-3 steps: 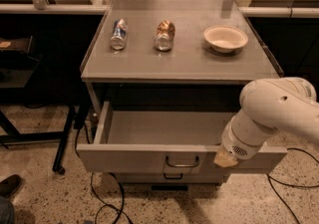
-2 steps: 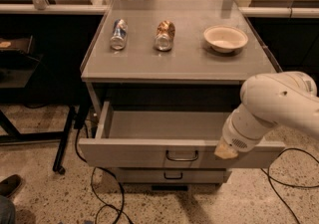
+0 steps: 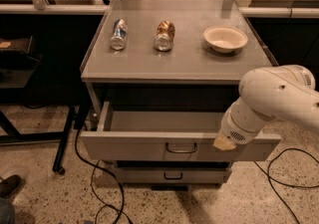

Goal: Close top drawer

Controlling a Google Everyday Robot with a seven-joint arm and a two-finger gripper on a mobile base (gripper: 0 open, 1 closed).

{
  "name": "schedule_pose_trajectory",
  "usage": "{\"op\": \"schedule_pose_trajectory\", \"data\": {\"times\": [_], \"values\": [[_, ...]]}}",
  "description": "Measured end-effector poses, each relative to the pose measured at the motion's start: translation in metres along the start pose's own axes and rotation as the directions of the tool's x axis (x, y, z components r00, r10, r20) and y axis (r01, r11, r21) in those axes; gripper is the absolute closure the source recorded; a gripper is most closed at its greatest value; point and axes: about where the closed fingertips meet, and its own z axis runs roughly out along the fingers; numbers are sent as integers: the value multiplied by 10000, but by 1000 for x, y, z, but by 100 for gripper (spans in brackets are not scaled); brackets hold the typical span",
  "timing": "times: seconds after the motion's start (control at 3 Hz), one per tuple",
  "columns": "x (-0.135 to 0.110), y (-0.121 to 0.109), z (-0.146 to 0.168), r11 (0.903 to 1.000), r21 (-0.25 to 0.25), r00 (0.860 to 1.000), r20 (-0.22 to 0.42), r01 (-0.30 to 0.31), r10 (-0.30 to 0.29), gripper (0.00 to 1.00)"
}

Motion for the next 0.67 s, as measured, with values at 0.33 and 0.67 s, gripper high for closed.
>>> {"op": "schedule_pose_trajectory", "data": {"times": [0.33, 0.67], "values": [[13, -8, 13, 9982, 92, 9977, -325, -591, 594, 100], [13, -9, 12, 9981, 108, 9976, -333, -610, 613, 100]]}}
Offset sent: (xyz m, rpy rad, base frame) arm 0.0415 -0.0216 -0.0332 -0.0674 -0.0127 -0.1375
